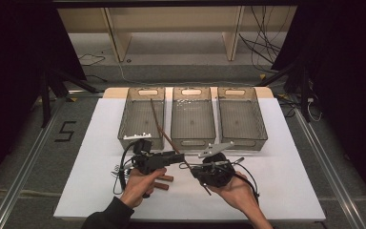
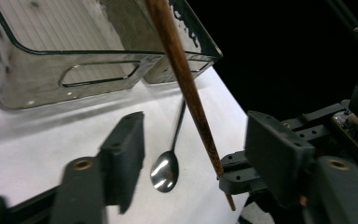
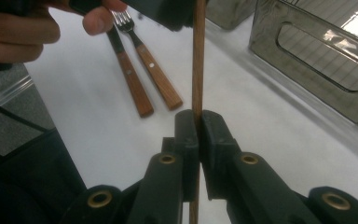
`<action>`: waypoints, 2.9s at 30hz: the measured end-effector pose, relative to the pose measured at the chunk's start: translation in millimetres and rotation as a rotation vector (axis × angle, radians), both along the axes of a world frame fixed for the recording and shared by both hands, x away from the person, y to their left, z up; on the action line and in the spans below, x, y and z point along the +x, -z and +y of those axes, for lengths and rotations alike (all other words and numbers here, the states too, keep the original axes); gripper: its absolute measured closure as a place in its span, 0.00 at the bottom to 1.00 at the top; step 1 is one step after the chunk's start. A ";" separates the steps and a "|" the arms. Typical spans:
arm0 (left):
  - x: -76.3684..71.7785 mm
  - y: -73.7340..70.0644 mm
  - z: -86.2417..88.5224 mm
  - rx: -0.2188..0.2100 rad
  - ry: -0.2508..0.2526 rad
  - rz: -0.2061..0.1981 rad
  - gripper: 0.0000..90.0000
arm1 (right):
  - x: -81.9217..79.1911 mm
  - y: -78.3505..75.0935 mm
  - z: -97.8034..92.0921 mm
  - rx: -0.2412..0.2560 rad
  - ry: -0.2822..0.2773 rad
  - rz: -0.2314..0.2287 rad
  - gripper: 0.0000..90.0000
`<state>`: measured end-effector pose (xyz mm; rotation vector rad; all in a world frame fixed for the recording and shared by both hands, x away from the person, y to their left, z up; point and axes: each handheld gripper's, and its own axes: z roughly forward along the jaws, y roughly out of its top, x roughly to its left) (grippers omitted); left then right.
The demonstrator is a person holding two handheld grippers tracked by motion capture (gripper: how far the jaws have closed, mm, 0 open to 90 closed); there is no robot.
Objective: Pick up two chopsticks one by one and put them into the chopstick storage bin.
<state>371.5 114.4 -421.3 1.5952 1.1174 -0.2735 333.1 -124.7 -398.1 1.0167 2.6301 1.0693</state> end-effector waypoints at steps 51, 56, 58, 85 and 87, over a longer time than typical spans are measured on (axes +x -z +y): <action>41.4 -52.2 67.7 -0.011 -0.069 -0.077 0.93 | -4.7 6.1 -20.7 0.097 0.011 -0.056 0.37; 55.2 -65.2 82.9 0.026 -0.102 -0.085 0.93 | -7.8 9.0 -26.5 0.097 0.012 -0.060 0.35; 61.1 -69.9 87.9 0.035 -0.117 -0.088 0.93 | -8.6 8.8 -28.2 0.103 0.018 -0.055 0.35; 131.6 -81.9 109.8 0.183 -0.265 -0.054 0.93 | -20.6 13.9 -38.7 0.121 0.029 -0.090 0.27; 136.4 -78.4 108.6 0.189 -0.274 -0.038 0.93 | -21.2 13.7 -38.5 0.122 0.028 -0.092 0.27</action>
